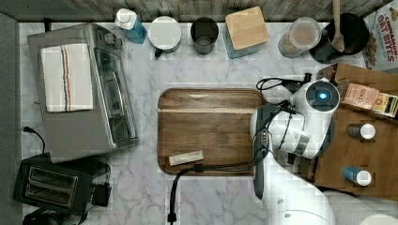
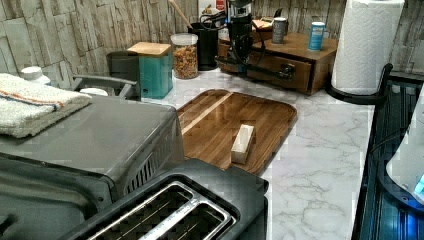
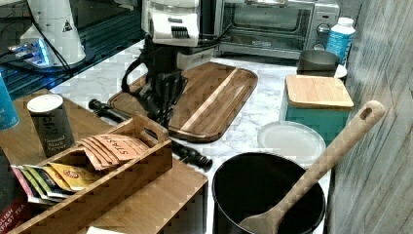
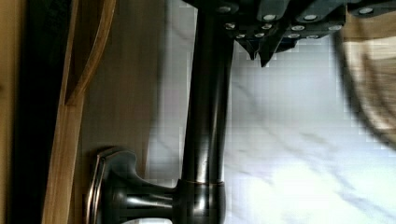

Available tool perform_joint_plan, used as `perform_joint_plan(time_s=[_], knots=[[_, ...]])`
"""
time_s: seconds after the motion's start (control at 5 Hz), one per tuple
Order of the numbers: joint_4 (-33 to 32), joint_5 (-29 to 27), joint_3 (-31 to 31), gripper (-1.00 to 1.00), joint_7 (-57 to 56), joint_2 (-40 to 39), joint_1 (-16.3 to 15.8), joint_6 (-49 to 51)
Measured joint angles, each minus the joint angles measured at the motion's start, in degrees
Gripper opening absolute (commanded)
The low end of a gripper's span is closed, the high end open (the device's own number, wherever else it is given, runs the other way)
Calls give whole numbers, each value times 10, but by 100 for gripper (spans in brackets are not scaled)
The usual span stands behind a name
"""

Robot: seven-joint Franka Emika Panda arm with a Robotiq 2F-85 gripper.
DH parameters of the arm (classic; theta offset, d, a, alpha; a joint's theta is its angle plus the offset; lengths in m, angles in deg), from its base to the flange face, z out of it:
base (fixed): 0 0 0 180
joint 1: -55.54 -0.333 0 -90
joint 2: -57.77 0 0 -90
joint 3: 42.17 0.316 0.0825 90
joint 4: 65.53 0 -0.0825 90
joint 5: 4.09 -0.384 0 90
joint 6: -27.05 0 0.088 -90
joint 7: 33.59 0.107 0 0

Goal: Close the drawer.

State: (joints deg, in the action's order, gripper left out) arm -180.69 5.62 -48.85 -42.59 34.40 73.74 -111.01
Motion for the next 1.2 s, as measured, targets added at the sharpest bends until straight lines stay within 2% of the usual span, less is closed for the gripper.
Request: perform_joint_plan(time_s=[1.2], knots=[[38,-1,-10,-100,-4,-27,1,29]])
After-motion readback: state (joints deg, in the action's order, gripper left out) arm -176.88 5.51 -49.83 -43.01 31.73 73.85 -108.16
